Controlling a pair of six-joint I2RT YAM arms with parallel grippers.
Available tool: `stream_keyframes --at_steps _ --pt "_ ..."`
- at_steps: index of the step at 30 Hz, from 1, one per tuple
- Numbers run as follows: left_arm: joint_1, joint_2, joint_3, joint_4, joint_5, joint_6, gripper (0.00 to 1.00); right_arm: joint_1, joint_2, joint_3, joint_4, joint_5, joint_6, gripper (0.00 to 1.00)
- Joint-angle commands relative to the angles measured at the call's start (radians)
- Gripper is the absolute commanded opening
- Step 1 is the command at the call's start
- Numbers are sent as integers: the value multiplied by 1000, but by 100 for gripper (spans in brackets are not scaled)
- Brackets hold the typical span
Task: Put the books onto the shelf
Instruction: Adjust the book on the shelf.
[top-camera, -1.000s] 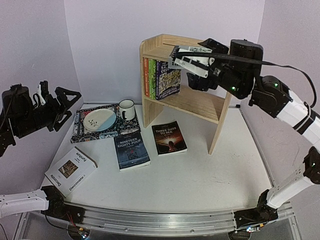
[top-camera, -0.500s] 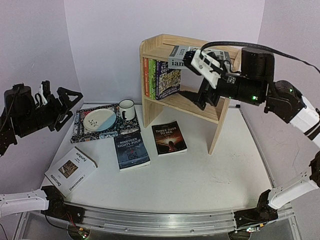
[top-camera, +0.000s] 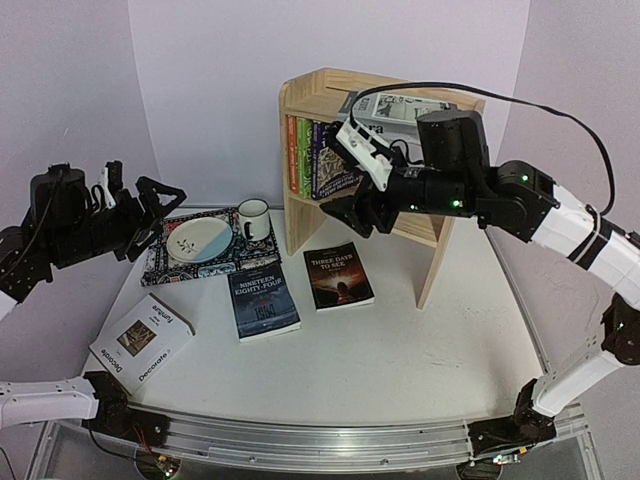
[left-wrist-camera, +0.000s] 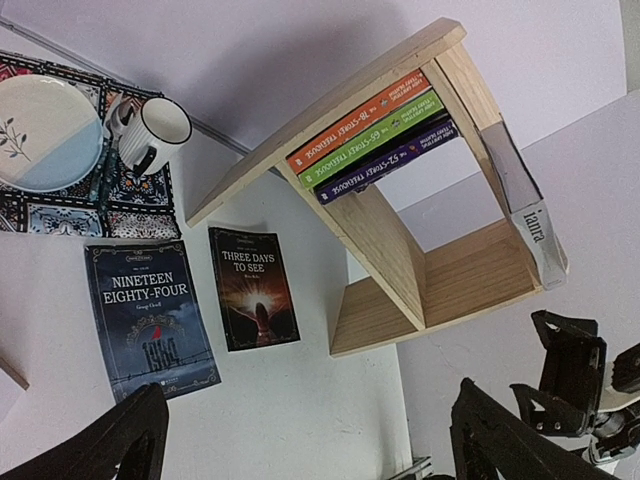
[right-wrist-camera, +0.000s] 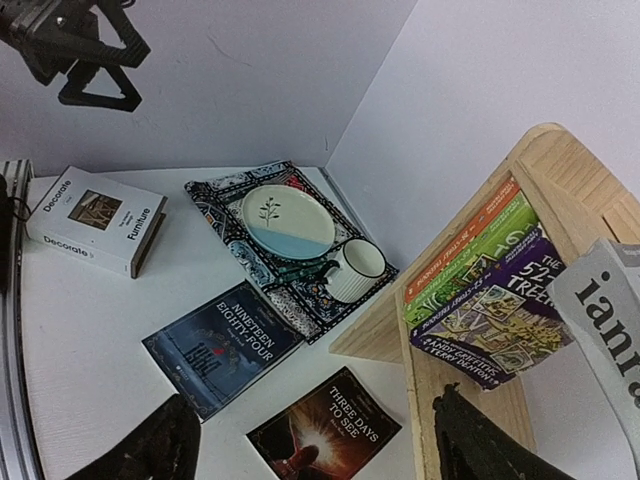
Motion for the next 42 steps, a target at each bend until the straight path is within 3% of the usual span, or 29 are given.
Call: stream_keyframes --at_steps 1,3,5,11,14,25,42 --pt "2 23 -4 74 36 37 100 4 15 99 20 68 104 66" --pt "2 27 -3 82 42 41 100 -6 24 120 21 76 126 50" --pt "2 27 -7 86 47 40 100 -18 39 138 21 87 146 24" --pt "2 6 -38 99 52 25 100 -49 104 194 39 49 180 5" --pt "2 -1 -48 105 54 17 100 -65 132 205 90 26 209 0" --pt "3 -21 -60 111 49 6 99 -105 238 217 310 111 308 0" --pt "2 -12 -61 112 45 10 100 -249 294 264 353 183 395 0"
